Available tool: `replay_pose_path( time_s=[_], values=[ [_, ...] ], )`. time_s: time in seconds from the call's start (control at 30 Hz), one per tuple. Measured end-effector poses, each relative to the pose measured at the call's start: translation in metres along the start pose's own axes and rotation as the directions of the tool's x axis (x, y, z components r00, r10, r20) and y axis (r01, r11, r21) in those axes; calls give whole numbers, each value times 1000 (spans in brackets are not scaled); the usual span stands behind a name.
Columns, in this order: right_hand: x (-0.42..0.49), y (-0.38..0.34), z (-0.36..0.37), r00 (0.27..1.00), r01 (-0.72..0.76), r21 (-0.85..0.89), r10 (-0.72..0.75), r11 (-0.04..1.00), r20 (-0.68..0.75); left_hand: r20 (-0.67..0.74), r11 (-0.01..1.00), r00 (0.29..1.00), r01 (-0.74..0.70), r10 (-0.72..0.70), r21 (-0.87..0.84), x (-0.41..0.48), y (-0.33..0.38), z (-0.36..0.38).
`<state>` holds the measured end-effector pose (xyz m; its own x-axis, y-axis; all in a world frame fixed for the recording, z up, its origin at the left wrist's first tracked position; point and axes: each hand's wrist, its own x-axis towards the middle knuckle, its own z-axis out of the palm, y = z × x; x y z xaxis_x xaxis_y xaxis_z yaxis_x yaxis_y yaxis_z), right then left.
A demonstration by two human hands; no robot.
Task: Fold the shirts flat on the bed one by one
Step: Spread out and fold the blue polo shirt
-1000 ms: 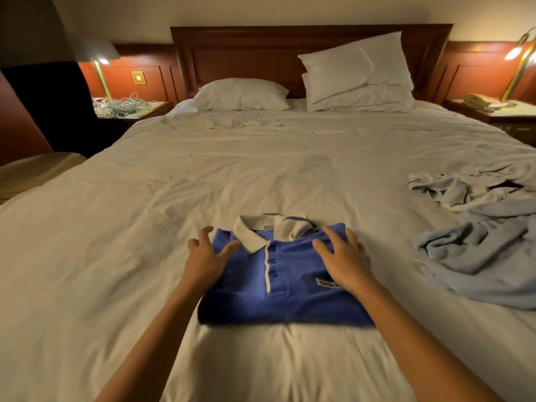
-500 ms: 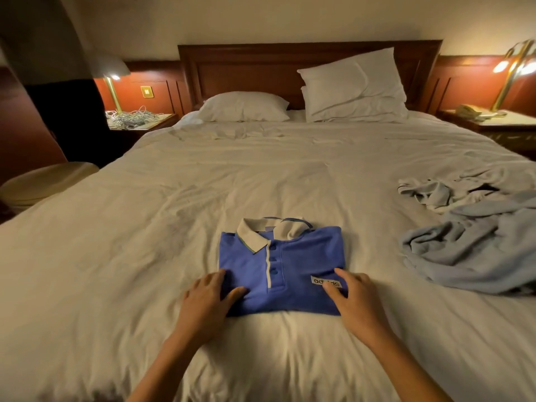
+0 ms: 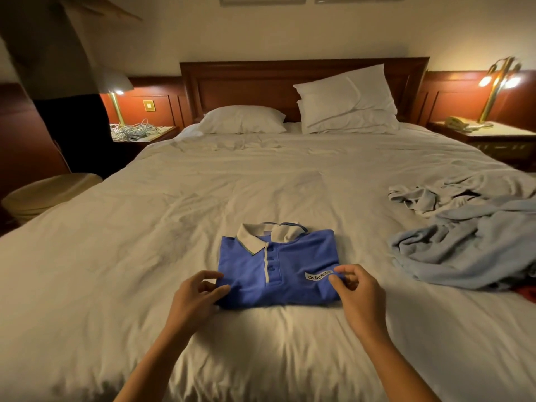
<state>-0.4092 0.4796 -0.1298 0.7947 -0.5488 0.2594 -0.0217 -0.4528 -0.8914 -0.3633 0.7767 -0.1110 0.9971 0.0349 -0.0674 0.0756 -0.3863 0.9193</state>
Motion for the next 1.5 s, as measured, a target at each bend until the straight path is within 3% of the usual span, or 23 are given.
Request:
replay_pose_path(
  time_s=[0.1, 0.23, 0.3, 0.43, 0.5, 0.6, 0.67, 0.77, 0.8, 0.87, 0.97, 1.07, 1.13, 1.2, 1.33, 1.5],
  values=[
    [3, -2, 2, 992, -70, 13, 68, 997, 104, -47, 996, 998, -40, 37, -76, 0, 6, -1],
    [12, 4, -11, 998, -53, 78, 50, 996, 36, -95, 972, 994, -74, 54, -223, 1, 7, -10],
    [9, 9, -19, 998, -40, 80, 35, 996, 59, -86, 979, 995, -58, 42, -193, 1, 1, -15],
    [-3, 20, -27, 973, -79, -43, 87, 996, 212, 66, 998, 996, 49, -52, 41, 1, -13, -20],
    [-1, 17, -26, 972, -56, -140, 86, 989, 218, 109, 977, 992, 41, -65, 207, 10, -13, -20],
    [18, 3, -11, 990, 96, -316, -57, 944, 130, 38, 901, 997, -79, 69, 426, 32, -1, -8],
    [35, -11, 10, 966, 177, -342, -95, 923, 242, 52, 875, 988, -150, 142, 461, 50, 9, 11],
    [62, -9, 53, 823, 388, -544, -15, 744, 567, 263, 619, 960, -265, 97, 739, 79, 10, 49],
    [68, -1, 64, 809, 388, -588, 44, 709, 586, 284, 574, 958, -250, 32, 780, 87, 5, 58],
    [73, 14, 80, 862, 223, -642, 160, 733, 482, 229, 604, 973, -160, -39, 781, 101, -7, 69],
    [79, 26, 96, 970, 37, -552, 104, 833, 222, 88, 748, 995, -99, 54, 656, 114, -18, 74],
    [91, 27, 101, 995, 100, -411, -96, 906, 31, 60, 803, 992, -122, 107, 583, 125, -25, 76],
    [103, 23, 103, 973, 231, -313, -219, 921, 72, 71, 810, 990, -139, 120, 569, 134, -29, 76],
    [114, 15, 110, 938, 321, -215, -277, 923, 211, 62, 808, 986, -160, 152, 567, 142, -31, 76],
    [128, 0, 113, 897, 264, -132, -193, 955, 398, 56, 804, 978, -197, 200, 562, 152, -35, 75],
    [132, -7, 86, 801, 381, -33, -311, 924, 511, 27, 816, 971, -216, 239, 536, 160, -40, 76]
  ],
)
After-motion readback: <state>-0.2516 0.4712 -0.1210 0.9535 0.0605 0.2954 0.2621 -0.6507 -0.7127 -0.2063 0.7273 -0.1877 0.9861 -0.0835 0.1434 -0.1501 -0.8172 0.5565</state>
